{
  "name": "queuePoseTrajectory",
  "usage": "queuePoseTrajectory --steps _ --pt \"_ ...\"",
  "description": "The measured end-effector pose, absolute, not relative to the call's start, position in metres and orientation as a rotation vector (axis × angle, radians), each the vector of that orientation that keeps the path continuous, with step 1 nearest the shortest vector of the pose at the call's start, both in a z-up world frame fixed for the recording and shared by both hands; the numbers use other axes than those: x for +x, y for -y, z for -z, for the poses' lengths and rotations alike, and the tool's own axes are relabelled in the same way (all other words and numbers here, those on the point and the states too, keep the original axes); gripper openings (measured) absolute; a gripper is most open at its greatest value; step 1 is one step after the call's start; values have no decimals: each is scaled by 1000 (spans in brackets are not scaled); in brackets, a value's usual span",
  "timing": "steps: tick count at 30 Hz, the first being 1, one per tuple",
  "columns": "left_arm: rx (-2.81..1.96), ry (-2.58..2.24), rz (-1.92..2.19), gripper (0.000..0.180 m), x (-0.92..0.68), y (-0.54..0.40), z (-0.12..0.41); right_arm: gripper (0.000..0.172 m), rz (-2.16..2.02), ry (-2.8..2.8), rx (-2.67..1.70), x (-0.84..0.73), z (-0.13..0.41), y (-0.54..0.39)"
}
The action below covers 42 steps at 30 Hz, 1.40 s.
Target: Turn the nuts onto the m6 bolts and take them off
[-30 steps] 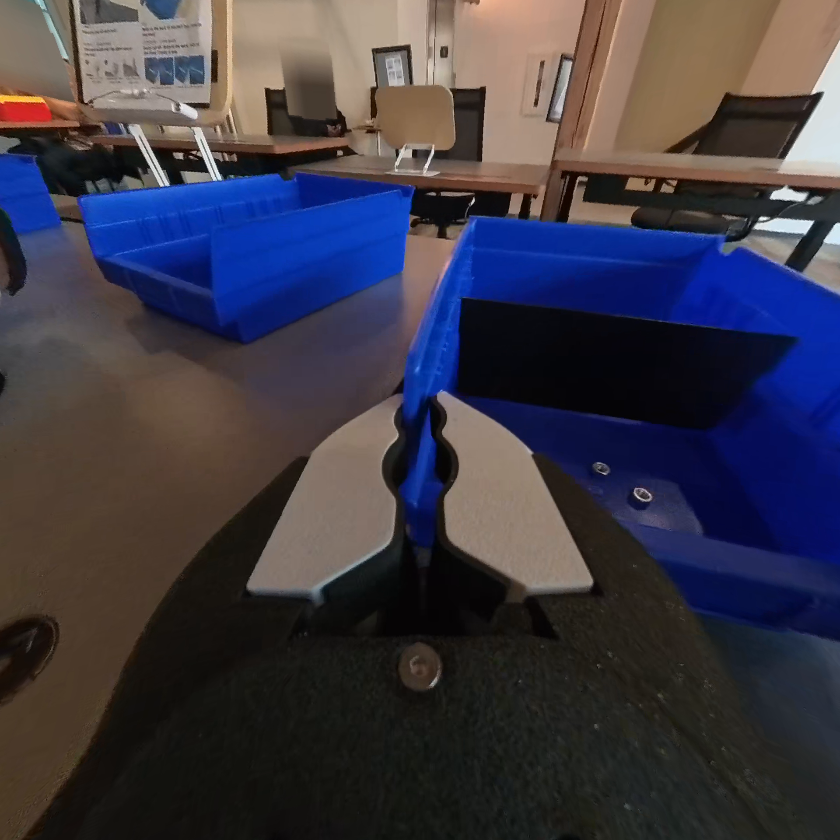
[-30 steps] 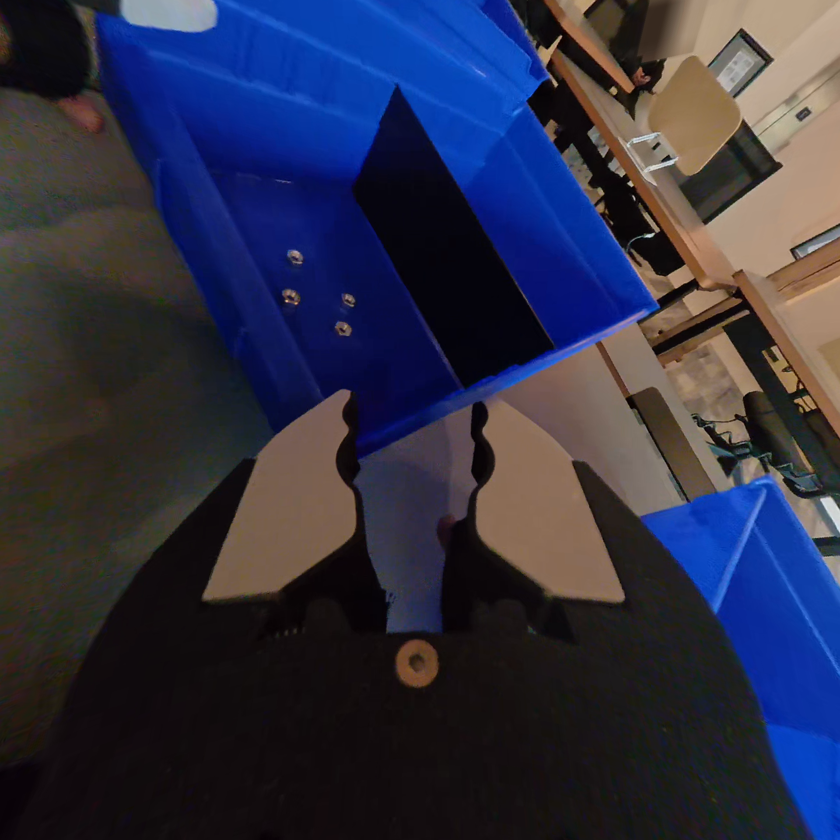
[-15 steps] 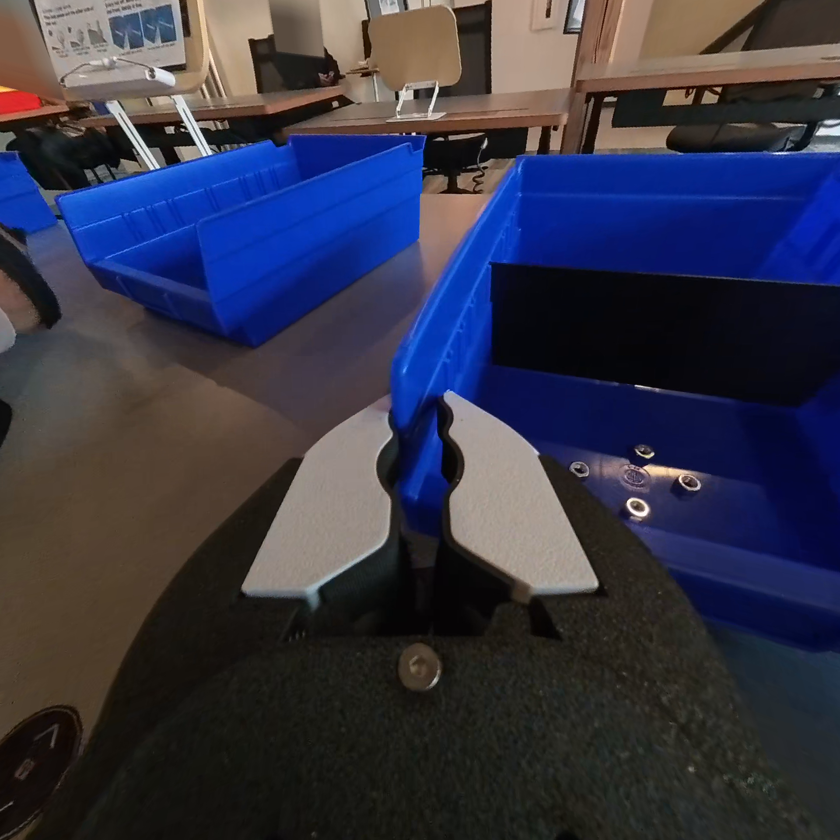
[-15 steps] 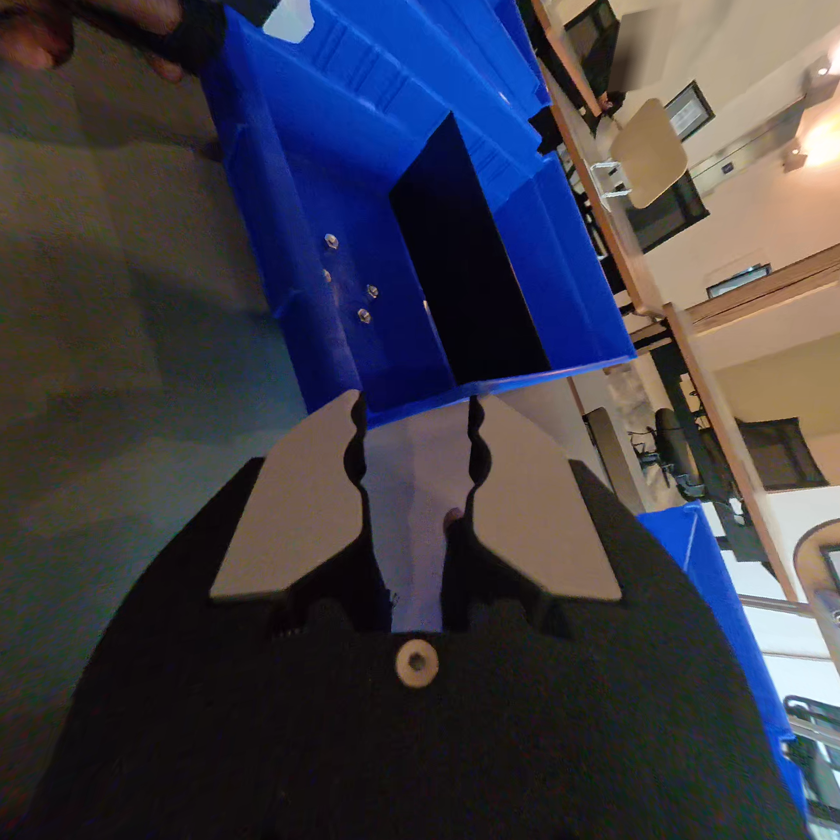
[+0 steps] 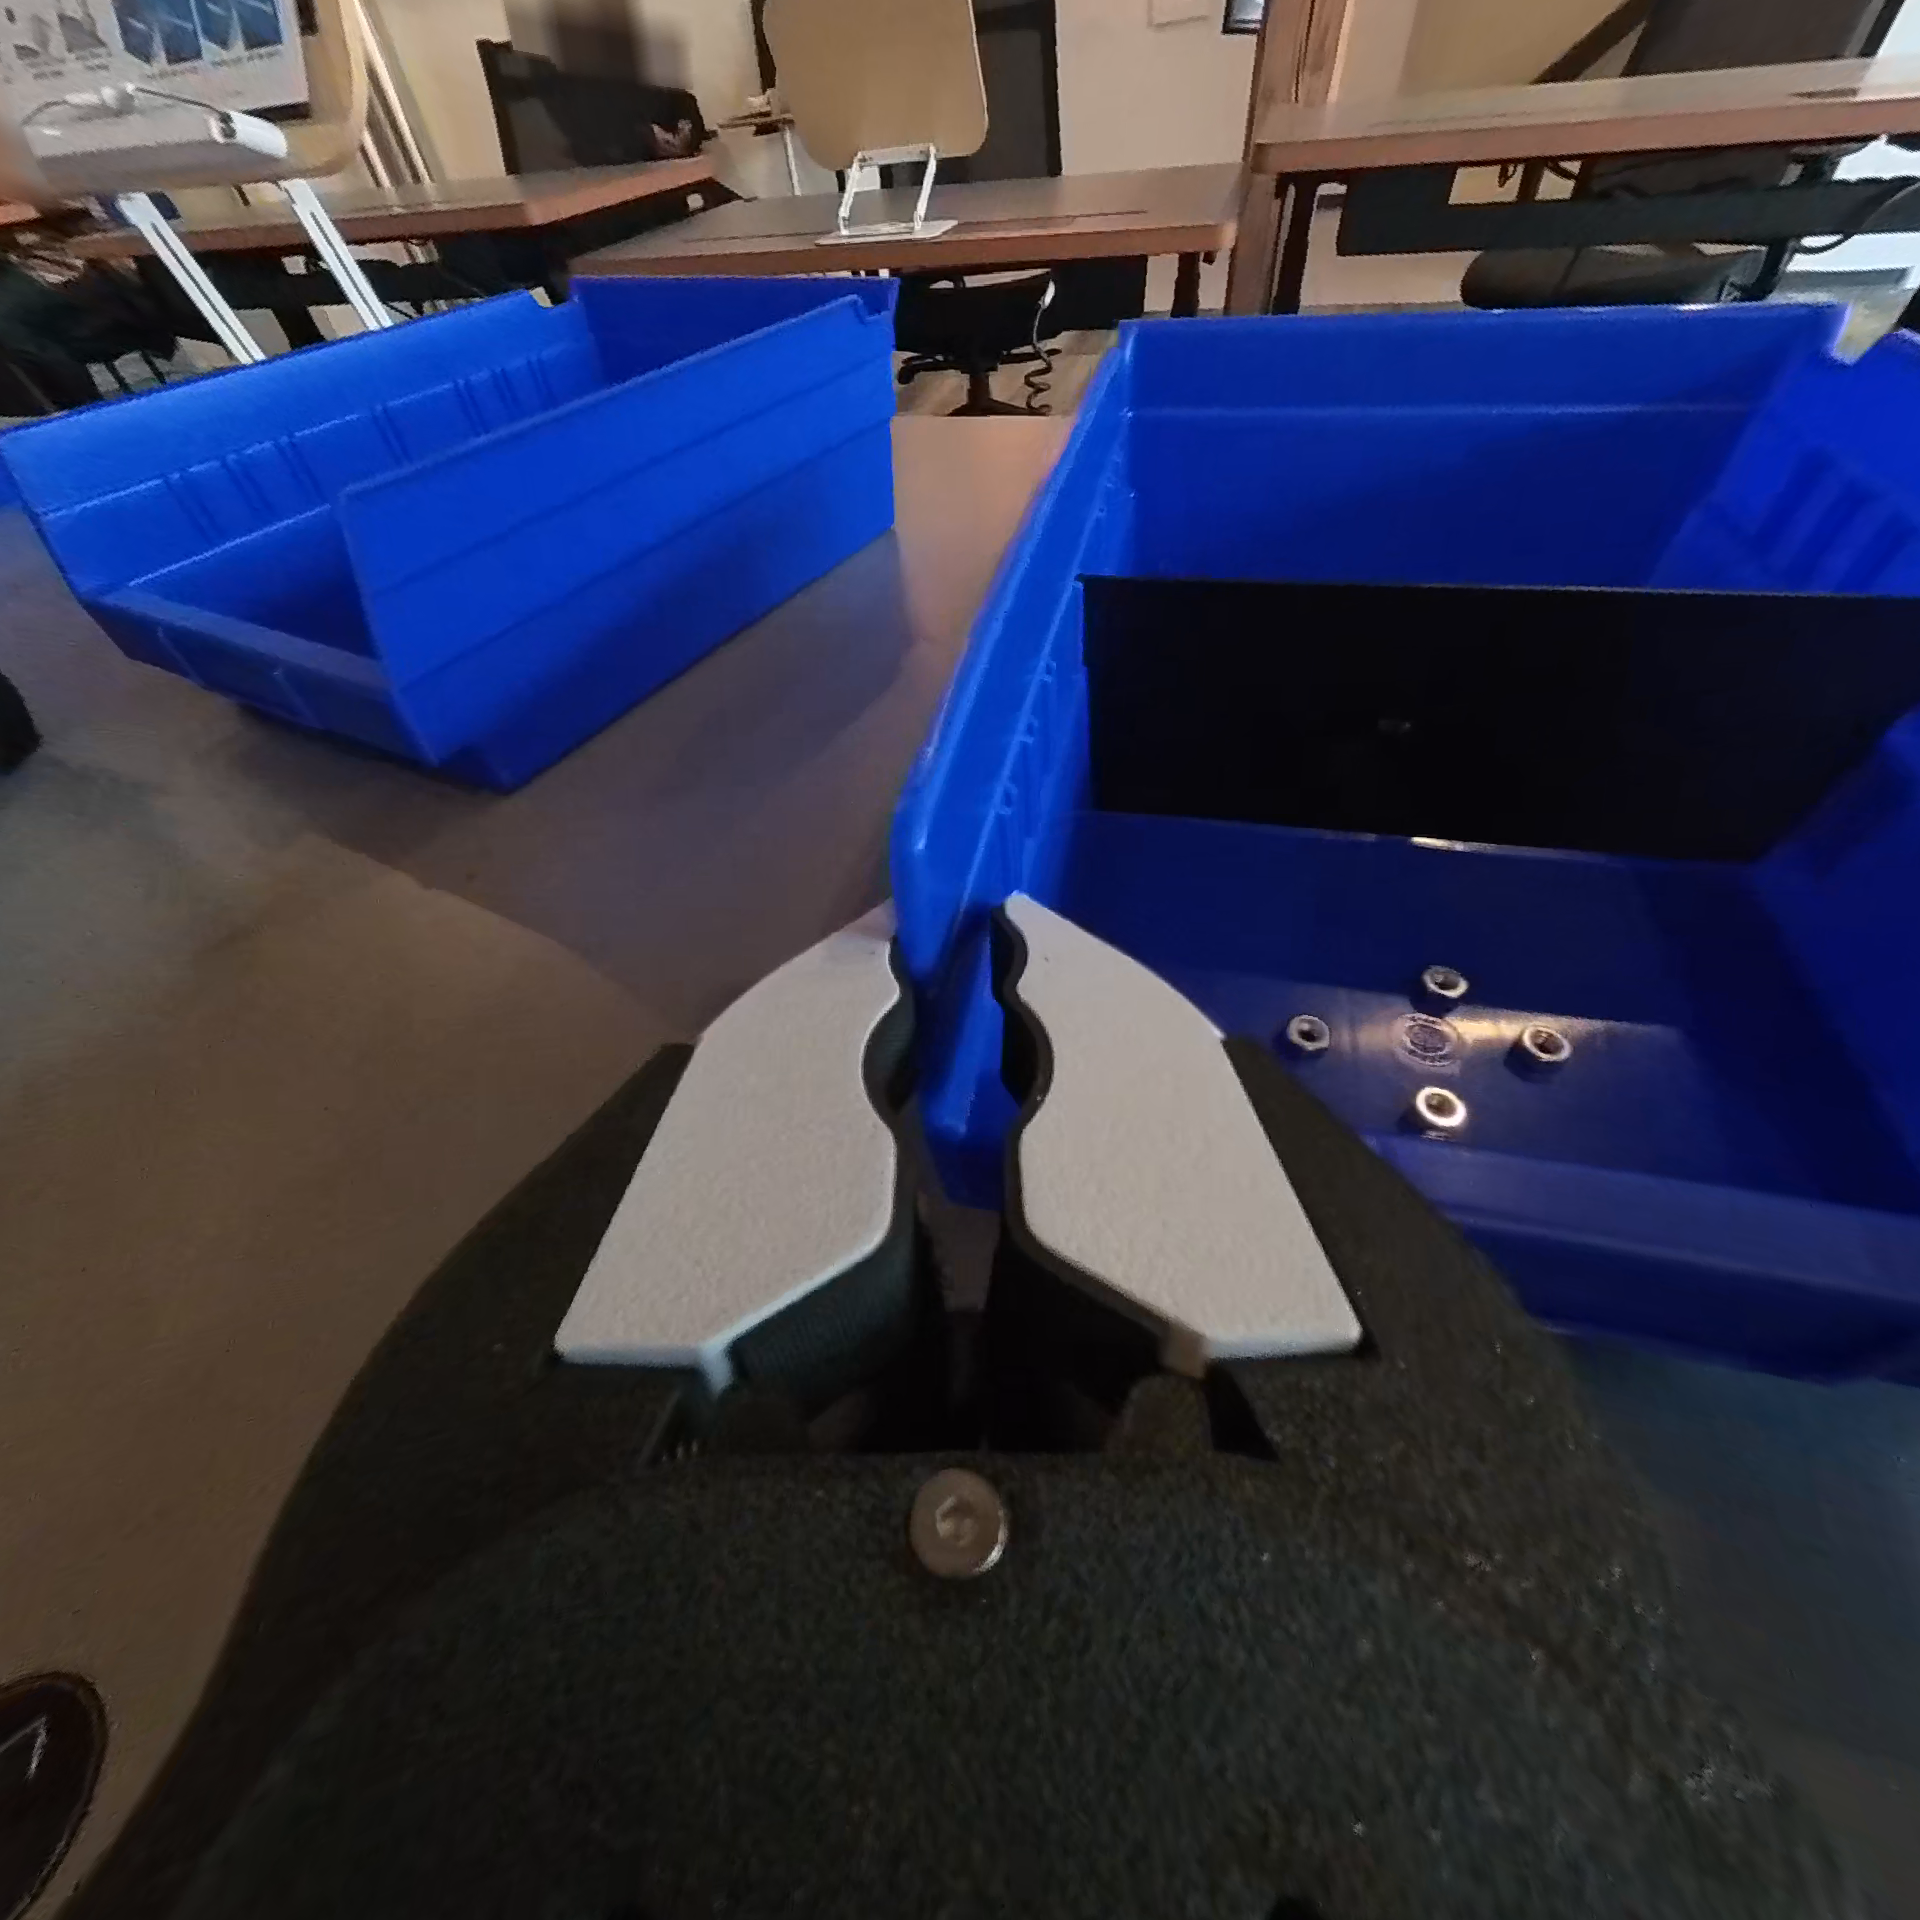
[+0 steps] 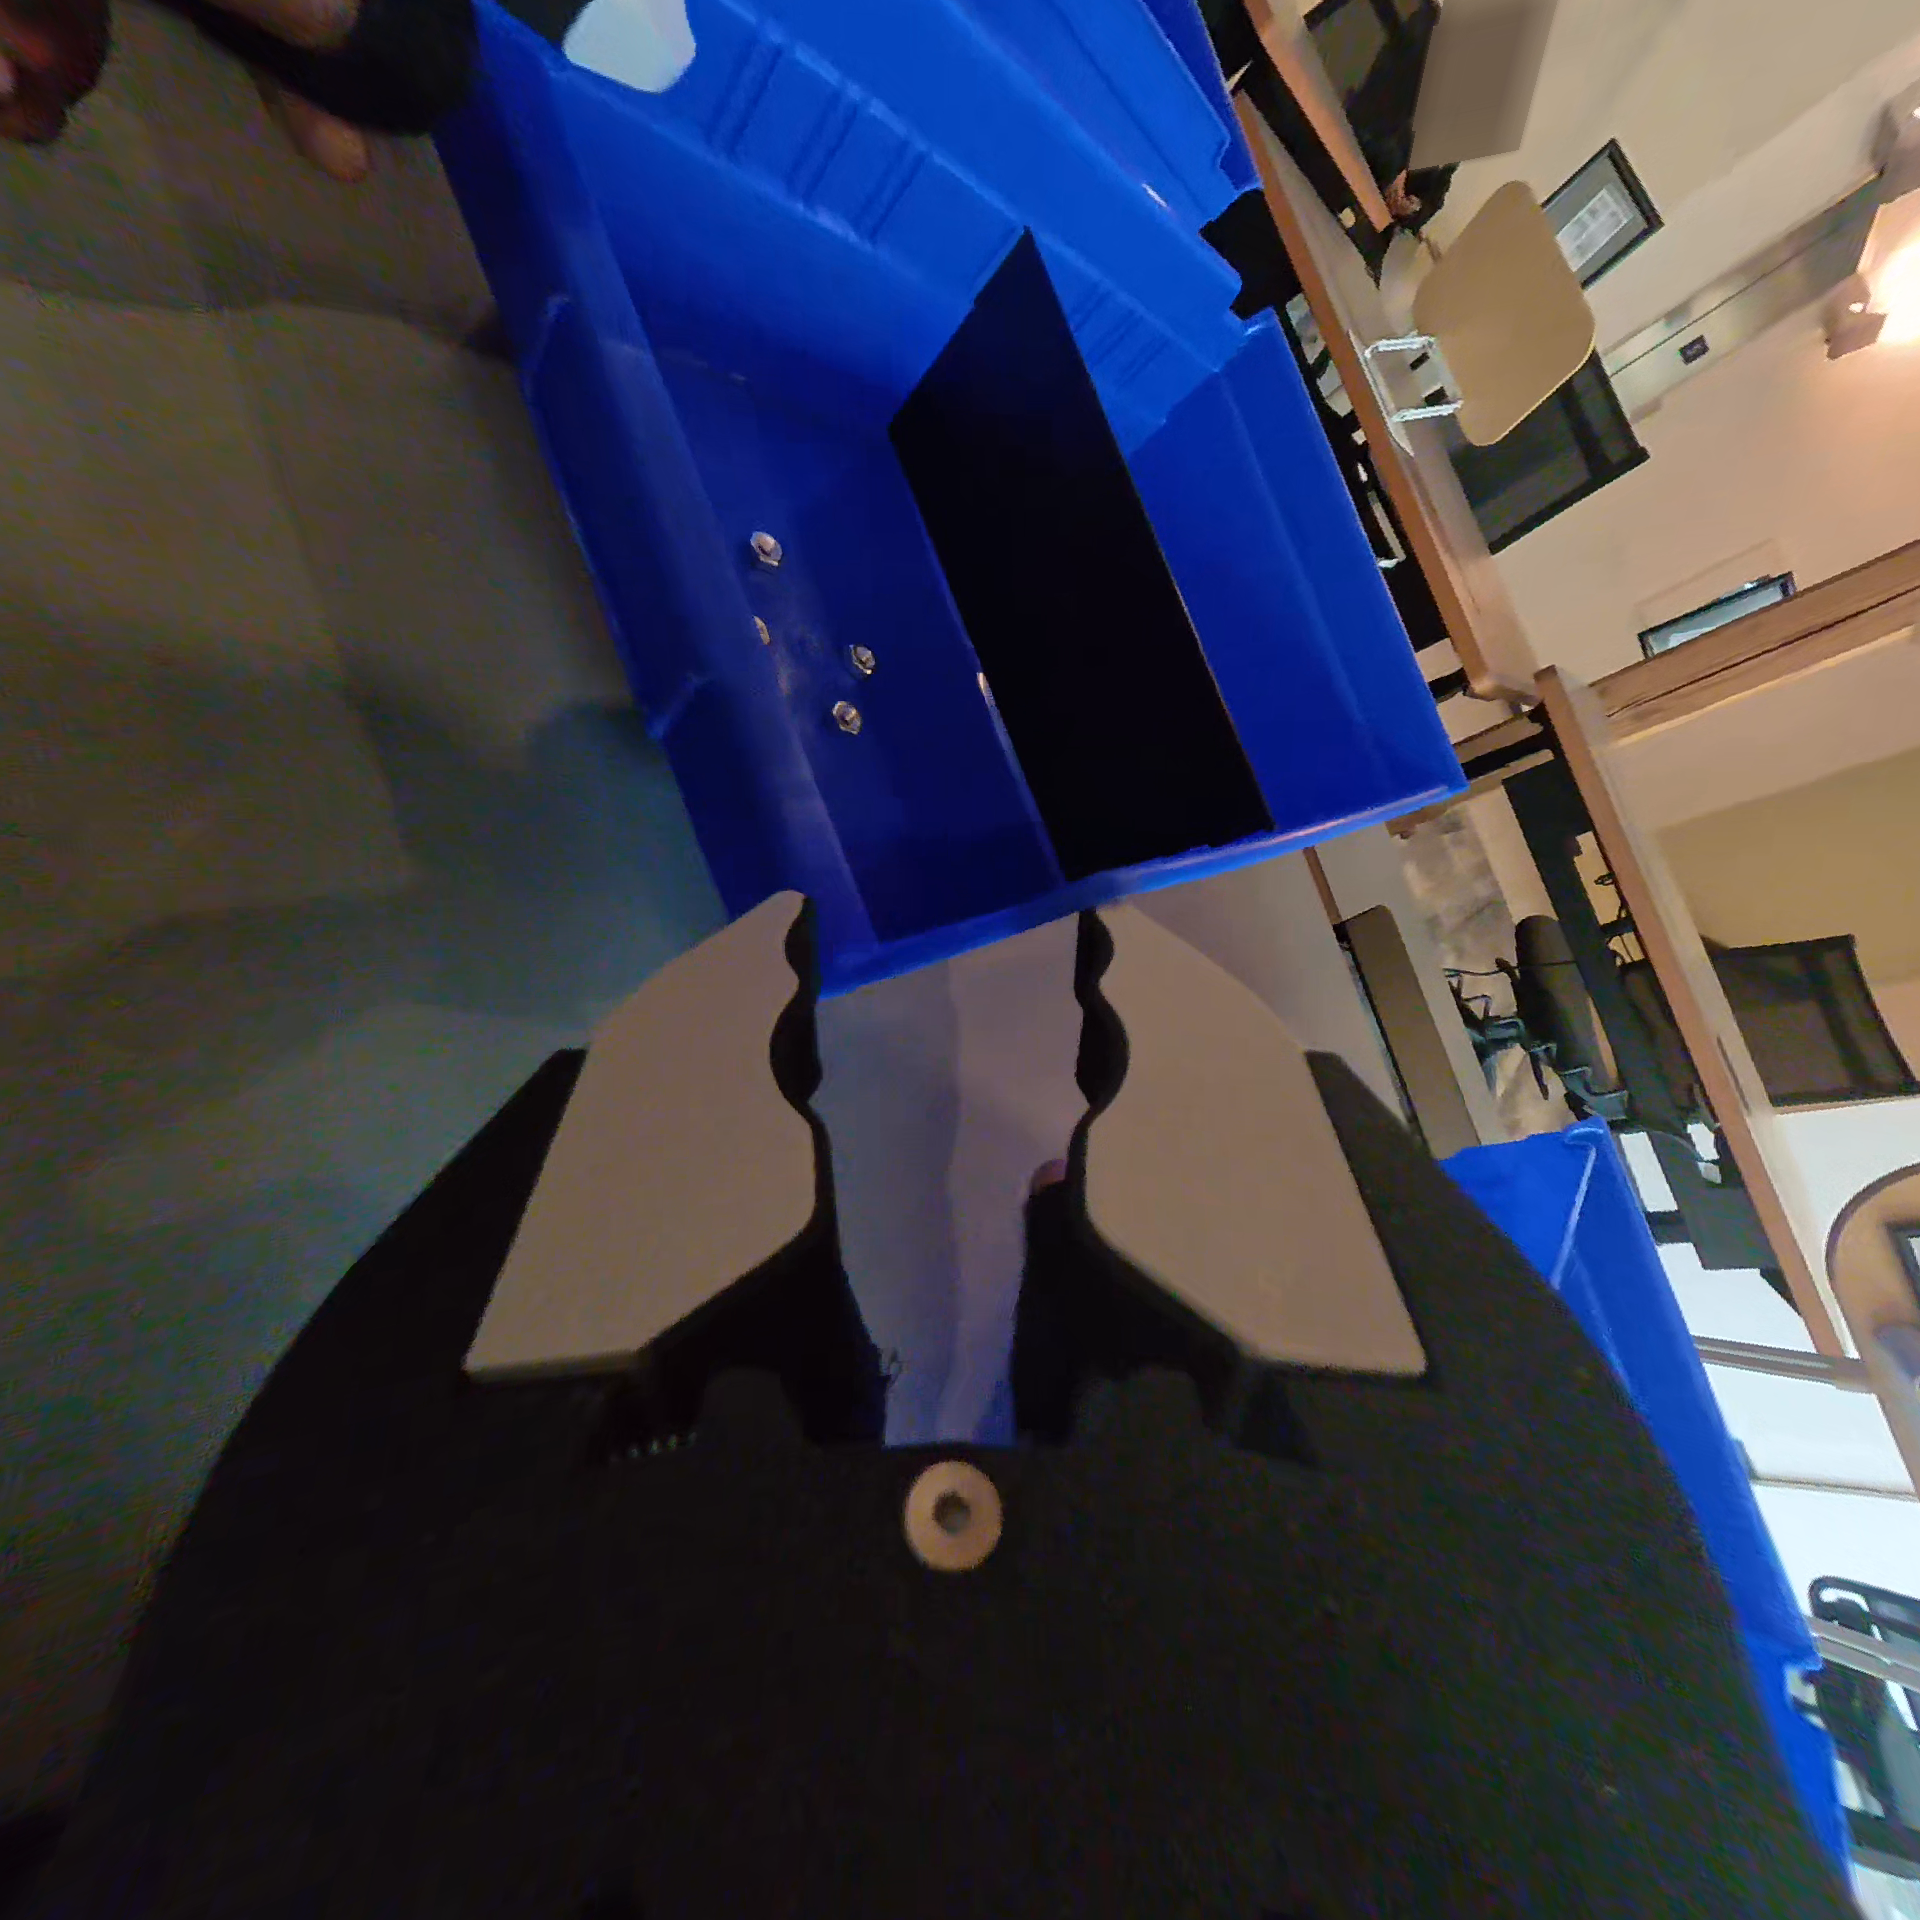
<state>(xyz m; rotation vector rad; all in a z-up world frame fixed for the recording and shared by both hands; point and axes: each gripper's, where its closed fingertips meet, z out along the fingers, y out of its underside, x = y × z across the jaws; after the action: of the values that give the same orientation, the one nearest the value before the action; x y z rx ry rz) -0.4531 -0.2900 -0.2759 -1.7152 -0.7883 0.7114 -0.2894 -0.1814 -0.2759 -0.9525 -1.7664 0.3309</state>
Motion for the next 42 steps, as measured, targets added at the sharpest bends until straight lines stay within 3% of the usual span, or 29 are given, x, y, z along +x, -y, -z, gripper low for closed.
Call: queuePoseTrajectory --steps 2,5,8,15,22,26,29,30,31,32,36,42 --pt "-1718 781 -674 16 -452 290 276 44 -340 1742 -931 -285 266 178" --pt "-1668 816 -706 50 -445 302 269 50 -412 1665 -923 -260 238 171" --pt "-1612 770 -756 65 -413 305 246 60 -618 1570 -998 -214 210 156" --pt "-1602 312 -496 54 -241 200 184 91 -618 1041 -1233 -69 170 23" --pt "-1865 148 -208 64 -173 92 247 96 -509 966 -1488 -14 240 -38" --pt "-1917 211 -189 59 -183 77 267 88 -503 1025 -1563 -25 263 -44" --pt "-1960 202 -228 45 -188 69 276 79 -447 1077 -1600 -36 273 -49" --pt "-1969 194 -240 35 -189 66 278 69 -420 1097 -1600 -38 276 -51" --pt "-1978 175 -251 18 -189 64 280 42 -383 1143 -1589 -41 279 -52" --pt "-1984 147 -272 16 -188 62 281 19 -332 1191 -1565 -43 283 -53" --pt "-1954 4 -477 14 -178 56 268 12 -124 1205 -1478 -31 274 -66" --pt "-1820 -40 -419 16 -126 33 230 11 -115 1103 -1414 24 232 -86"
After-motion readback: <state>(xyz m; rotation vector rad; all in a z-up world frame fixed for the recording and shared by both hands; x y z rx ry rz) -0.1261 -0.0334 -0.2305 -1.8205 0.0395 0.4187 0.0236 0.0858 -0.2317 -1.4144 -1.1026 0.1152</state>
